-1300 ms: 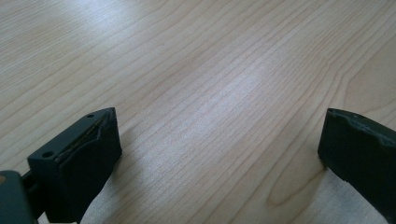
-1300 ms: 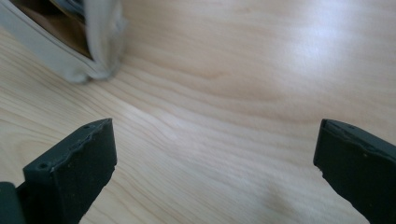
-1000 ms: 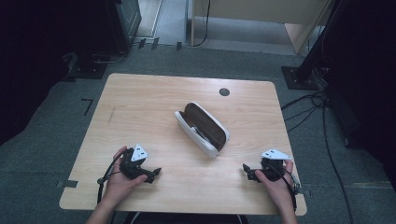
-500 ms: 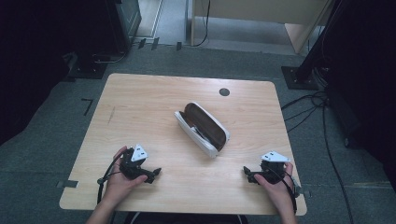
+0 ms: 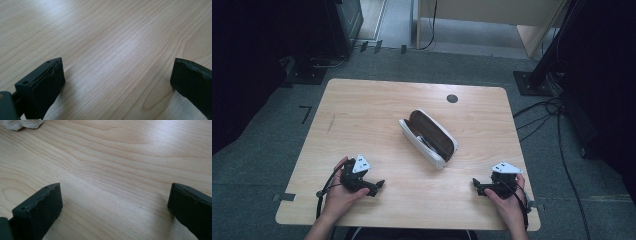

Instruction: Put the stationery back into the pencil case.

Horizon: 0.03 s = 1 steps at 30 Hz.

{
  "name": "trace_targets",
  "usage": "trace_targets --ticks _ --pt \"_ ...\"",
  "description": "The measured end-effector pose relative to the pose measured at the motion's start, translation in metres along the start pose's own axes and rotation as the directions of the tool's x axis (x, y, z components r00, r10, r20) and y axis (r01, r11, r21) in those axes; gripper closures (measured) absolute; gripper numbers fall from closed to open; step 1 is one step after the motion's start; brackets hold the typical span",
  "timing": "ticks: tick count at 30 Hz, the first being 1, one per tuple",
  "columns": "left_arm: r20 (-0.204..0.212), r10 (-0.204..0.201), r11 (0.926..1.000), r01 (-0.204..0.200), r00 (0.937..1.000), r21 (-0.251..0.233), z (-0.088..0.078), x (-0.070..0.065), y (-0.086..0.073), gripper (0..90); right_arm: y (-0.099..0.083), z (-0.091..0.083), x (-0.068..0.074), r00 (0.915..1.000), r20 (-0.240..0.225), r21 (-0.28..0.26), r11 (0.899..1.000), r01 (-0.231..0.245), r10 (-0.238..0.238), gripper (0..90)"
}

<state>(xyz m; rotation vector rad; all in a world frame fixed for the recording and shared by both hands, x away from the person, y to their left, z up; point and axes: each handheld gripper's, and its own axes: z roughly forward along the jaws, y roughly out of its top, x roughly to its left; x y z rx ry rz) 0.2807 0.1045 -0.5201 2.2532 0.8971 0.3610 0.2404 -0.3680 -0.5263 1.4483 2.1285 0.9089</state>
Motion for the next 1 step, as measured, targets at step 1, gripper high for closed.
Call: trace_targets --ticks 1 --pt "0.0 0.0 1.0 0.0 1.0 0.0 0.0 0.0 0.0 0.0 0.0 0.0 0.0 1.0 0.0 0.0 1.0 0.0 0.0 0.0"
